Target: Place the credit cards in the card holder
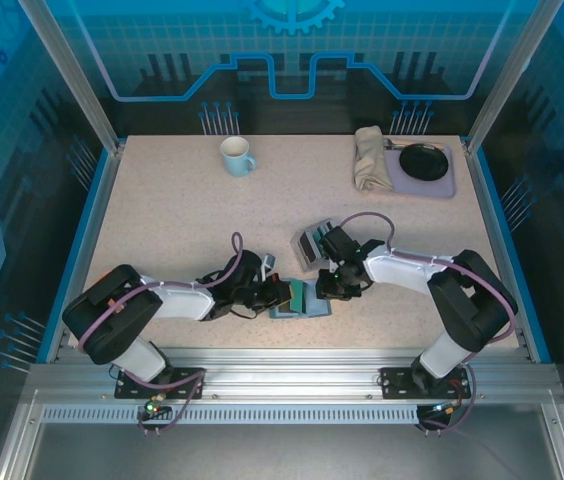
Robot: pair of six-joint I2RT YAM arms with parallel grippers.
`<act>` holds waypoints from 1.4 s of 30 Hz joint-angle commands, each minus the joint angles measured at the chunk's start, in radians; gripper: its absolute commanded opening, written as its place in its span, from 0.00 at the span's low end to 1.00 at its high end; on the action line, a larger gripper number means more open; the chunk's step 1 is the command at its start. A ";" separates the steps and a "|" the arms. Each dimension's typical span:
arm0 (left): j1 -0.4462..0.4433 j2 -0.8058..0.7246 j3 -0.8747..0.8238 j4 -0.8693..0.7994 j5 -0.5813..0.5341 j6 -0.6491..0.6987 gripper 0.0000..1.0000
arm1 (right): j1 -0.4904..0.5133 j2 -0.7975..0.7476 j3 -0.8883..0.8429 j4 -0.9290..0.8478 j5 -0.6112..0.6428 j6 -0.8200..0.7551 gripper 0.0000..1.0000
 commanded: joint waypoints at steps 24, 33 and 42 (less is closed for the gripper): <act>-0.099 0.007 0.099 -0.236 -0.143 0.048 0.25 | -0.032 -0.028 -0.086 0.081 -0.139 0.082 0.30; -0.101 0.000 0.097 -0.248 -0.143 0.036 0.03 | -0.032 -0.028 -0.087 0.086 -0.142 0.086 0.31; -0.102 -0.041 0.025 -0.185 -0.224 -0.077 0.00 | -0.034 -0.032 -0.094 0.099 -0.148 0.099 0.29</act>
